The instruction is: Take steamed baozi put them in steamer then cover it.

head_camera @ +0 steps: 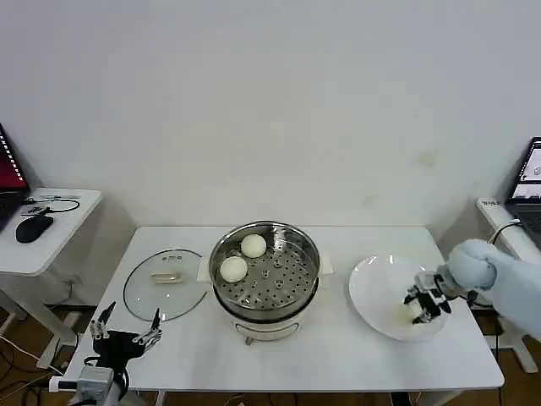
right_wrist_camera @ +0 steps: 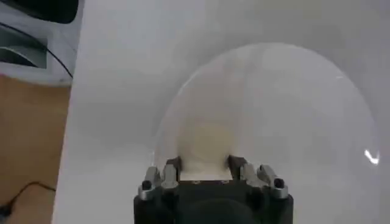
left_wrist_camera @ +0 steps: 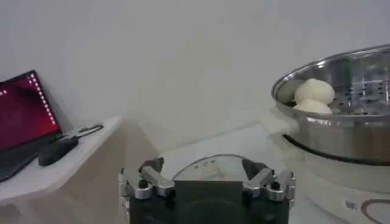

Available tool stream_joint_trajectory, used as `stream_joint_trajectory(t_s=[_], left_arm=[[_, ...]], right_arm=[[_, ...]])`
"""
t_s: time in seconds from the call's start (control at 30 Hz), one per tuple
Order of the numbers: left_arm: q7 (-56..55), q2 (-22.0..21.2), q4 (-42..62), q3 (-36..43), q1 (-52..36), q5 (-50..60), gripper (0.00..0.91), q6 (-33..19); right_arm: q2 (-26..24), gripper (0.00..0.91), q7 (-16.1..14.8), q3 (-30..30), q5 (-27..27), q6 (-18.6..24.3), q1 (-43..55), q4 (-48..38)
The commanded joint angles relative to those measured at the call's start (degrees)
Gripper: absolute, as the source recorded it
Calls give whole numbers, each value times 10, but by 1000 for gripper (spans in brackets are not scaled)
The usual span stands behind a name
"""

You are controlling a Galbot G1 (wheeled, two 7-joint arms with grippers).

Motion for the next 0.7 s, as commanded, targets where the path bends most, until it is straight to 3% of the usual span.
stream_joint_trajectory(t_s=[0.03,0.17,0.33,0.7], left_arm=[[0,-1,3,-2,2,-3,907,-1],[-1,-2,7,-8,9,-33,907,2],[-4,-6,3,-21,22,-87,907,7],[-5,-28,-4,-33,42,-90,907,-5]], right_arm=[[19,534,-2,-23,45,4,155,3],[65,534,1,-95,88,-10,265,26],[150,534,15,-140,129,-26,350,39],[299,534,34,-188,164,-25,360,61]])
